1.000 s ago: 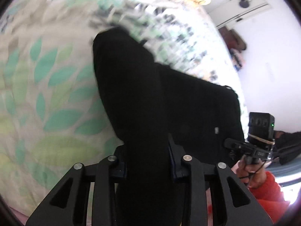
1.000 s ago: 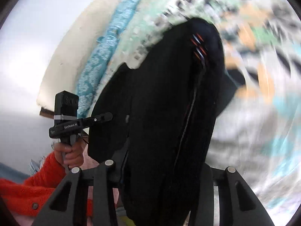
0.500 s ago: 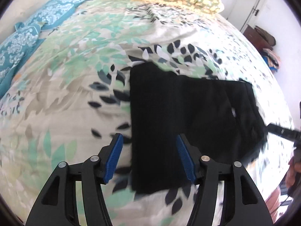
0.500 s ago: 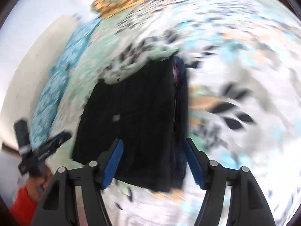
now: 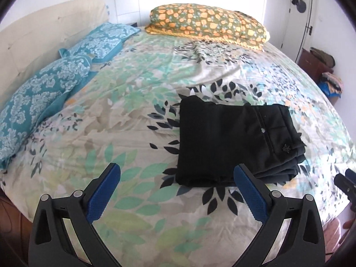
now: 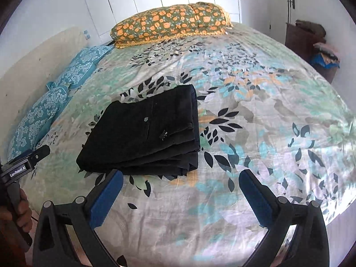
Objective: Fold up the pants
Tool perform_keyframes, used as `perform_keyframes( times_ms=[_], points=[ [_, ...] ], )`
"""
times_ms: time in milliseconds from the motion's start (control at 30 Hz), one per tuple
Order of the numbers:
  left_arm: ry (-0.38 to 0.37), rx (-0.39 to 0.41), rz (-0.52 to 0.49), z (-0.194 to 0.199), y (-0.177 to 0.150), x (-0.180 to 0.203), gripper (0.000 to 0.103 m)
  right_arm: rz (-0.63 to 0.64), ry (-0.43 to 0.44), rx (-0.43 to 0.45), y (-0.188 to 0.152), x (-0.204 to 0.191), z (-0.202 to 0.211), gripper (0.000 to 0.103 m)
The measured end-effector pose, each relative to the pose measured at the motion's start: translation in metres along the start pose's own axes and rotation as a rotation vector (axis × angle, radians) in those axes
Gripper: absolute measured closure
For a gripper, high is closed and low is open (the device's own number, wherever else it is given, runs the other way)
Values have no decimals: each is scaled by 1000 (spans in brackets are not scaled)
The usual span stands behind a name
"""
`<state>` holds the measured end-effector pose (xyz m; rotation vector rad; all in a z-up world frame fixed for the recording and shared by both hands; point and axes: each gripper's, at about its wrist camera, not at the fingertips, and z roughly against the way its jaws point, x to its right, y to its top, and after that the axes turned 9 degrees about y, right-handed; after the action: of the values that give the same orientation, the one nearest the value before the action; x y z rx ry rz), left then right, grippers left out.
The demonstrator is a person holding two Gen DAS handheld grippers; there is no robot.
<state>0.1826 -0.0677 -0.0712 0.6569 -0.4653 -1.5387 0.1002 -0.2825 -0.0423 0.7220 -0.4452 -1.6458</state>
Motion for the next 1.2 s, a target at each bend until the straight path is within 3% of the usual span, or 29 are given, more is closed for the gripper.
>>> perform_keyframes(
  times_ms=[200, 400, 533, 700, 933, 1033, 1200],
  points=[
    [34, 54, 8, 23, -4, -8, 1, 86, -46, 48, 4, -30, 15, 0],
    [-18, 72, 40, 39, -8, -18, 1, 96, -74, 86, 1, -41, 28, 0],
    [3, 127, 63, 52, -11, -23, 1, 127, -101, 97, -3, -50, 34, 0],
    [-35, 90, -1, 58, -12, -11, 1, 132, -99, 87, -5, -58, 37, 0],
    [-20, 91, 13, 66, -16, -3, 0, 150, -99, 103, 0, -68, 47, 0],
    [-7, 118, 10, 74, -13, -3, 0, 153, -102, 107, 1, -69, 50, 0],
    [93, 161, -37, 81, -9, 3, 0, 160, -111, 96, 2, -70, 50, 0]
  ],
)
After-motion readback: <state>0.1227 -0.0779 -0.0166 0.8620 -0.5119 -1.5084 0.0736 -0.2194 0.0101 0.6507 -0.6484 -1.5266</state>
